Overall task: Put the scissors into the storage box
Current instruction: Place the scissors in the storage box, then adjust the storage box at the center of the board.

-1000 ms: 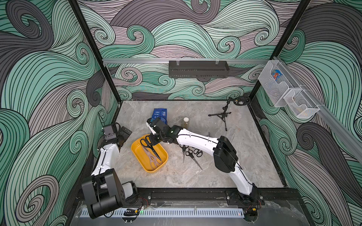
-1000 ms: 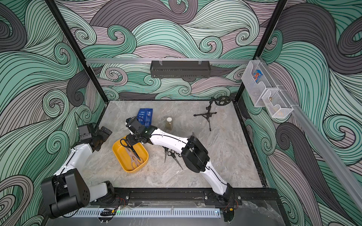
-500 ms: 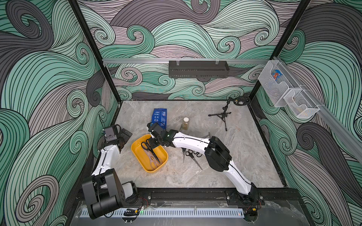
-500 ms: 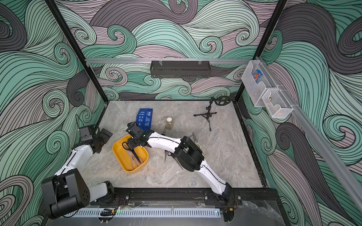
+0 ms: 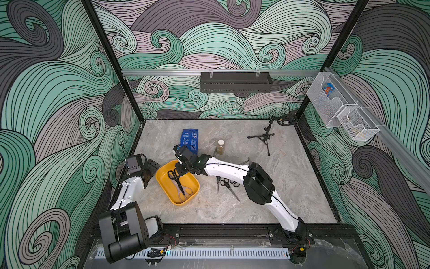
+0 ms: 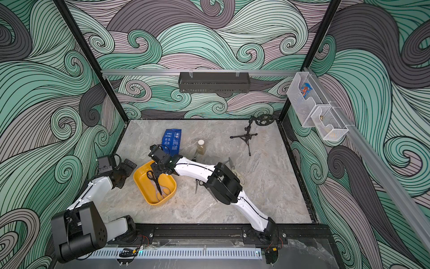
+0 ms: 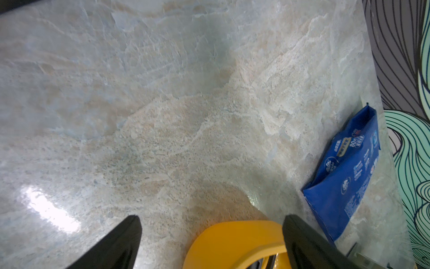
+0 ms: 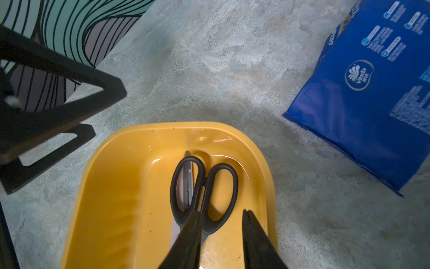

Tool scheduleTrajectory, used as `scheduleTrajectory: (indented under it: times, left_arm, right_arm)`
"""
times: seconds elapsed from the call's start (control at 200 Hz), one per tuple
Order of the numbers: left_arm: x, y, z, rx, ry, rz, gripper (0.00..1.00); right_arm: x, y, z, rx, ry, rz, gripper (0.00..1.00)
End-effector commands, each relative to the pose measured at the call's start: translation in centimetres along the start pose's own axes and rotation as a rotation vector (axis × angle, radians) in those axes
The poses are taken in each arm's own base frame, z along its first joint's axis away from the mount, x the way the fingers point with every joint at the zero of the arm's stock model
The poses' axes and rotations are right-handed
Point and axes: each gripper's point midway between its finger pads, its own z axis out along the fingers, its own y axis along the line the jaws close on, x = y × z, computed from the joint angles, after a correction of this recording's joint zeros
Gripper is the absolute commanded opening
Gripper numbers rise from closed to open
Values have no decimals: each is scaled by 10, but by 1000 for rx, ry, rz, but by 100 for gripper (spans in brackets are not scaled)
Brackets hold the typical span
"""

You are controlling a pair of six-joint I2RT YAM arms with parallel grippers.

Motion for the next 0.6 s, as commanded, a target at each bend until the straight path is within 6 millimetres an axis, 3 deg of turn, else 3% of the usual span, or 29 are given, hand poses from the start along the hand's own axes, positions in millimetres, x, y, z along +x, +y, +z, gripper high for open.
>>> scheduleTrajectory:
  times: [0.0, 0.11, 0.25, 0.465, 0.595]
  left_arm:
    - [0, -12, -1, 64, 17, 3, 99]
    - [6, -15, 1, 89, 47, -3, 99]
    - [17, -21, 4, 146, 83, -1, 99]
    - [28, -28, 8, 195, 129, -13, 99]
    - [34, -42, 9, 258, 154, -30, 99]
  right_arm:
    - [-41, -4, -44, -18, -98, 0, 34]
    - [-48, -24, -64, -20, -104, 23, 40]
    - [-43, -60, -86, 4, -91, 53, 46]
    - [-8, -128, -114, 69, -28, 132, 53]
    - [22, -158, -131, 115, 9, 157, 55]
